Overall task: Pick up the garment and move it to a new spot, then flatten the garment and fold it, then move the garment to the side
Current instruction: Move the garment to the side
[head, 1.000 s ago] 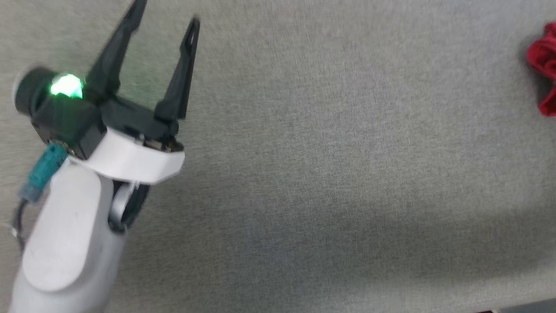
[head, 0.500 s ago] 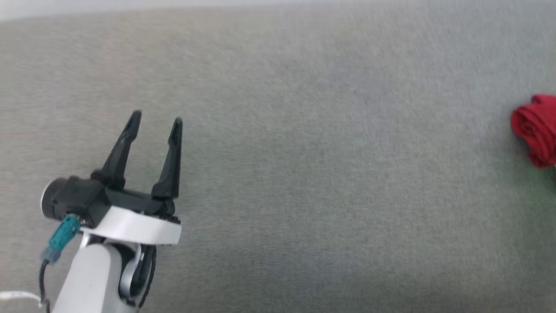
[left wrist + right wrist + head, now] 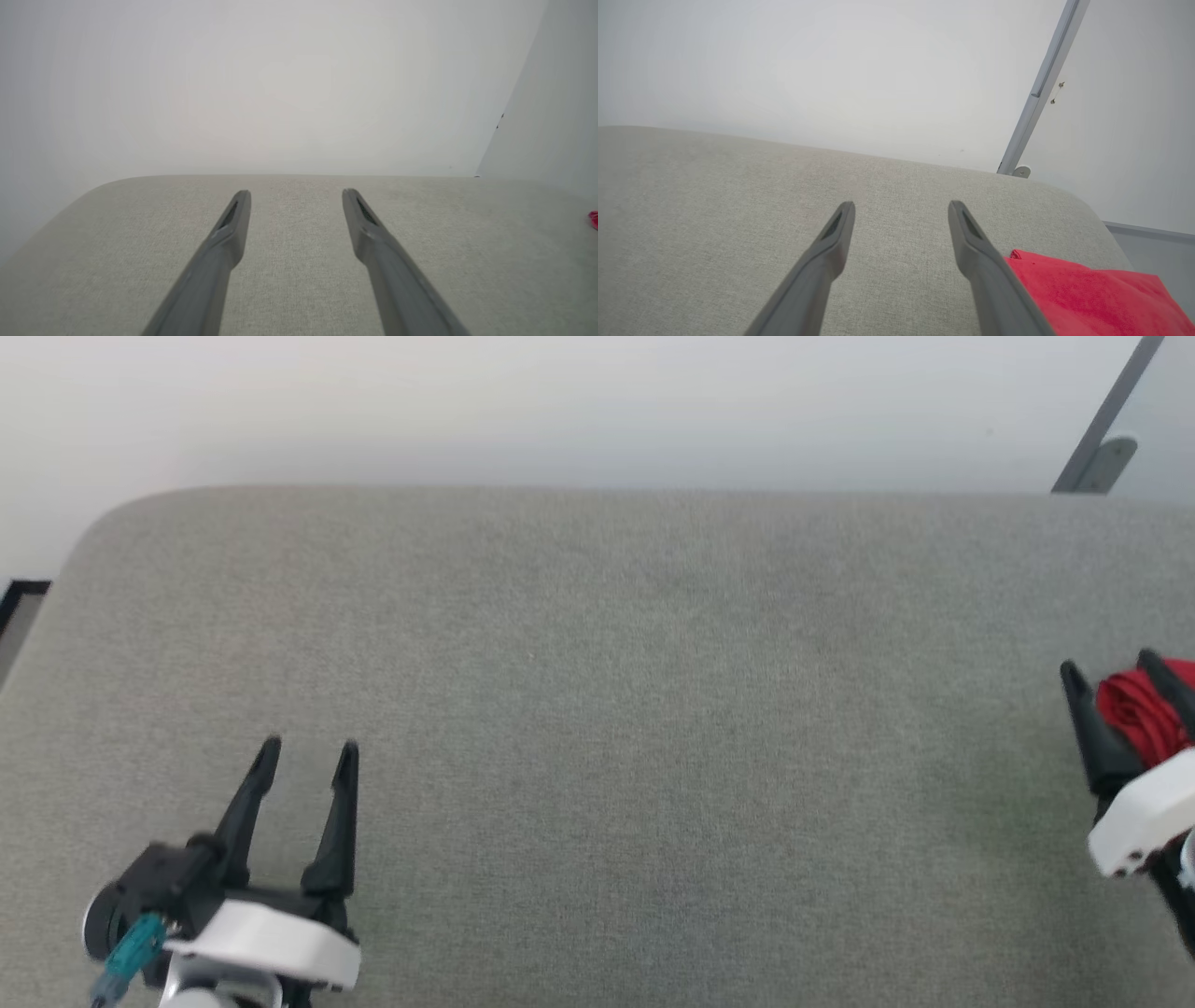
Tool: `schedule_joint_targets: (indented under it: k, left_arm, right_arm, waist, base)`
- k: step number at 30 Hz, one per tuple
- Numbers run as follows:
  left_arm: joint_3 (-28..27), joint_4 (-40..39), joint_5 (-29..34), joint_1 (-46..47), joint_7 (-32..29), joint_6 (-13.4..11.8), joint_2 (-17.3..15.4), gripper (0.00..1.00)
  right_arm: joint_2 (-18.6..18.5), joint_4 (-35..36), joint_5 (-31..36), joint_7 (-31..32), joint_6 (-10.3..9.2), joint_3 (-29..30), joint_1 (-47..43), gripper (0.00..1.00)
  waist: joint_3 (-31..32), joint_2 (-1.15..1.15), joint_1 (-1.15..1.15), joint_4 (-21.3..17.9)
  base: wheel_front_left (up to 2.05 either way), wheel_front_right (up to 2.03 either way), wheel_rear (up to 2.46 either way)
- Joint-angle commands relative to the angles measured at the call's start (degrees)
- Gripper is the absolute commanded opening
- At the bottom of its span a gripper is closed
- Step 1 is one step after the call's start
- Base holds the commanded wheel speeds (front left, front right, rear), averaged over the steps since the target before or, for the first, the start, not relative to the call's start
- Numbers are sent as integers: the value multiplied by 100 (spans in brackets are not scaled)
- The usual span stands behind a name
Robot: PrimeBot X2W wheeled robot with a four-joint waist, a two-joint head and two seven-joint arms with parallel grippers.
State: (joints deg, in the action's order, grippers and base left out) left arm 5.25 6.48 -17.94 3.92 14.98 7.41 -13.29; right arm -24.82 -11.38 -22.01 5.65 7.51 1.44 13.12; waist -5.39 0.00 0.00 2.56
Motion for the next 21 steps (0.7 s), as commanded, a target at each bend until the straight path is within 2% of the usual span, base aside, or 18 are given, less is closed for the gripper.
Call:
schedule_joint_targets:
  k: [1,11,21]
  left_arm:
    - [-81,34,-49,-187,26,10,-4,100]
    - [-298,180,-173,-797,26,10,45,100]
    - [-629,-43,-122,-1304,26,11,13,100]
  right_arm:
    - [102,93,49,-185,-4,-1,-197,100]
    - [415,559,-20,-1052,-3,4,-965,100]
    - [662,970,-48,-1286,-3,329,-1644,100]
  waist:
    - [209,0,0,65]
    - [593,0,0,114]
    - [729,0,0,64]
  base:
    - [0,0,0]
    - [0,0,0]
    - [0,0,0]
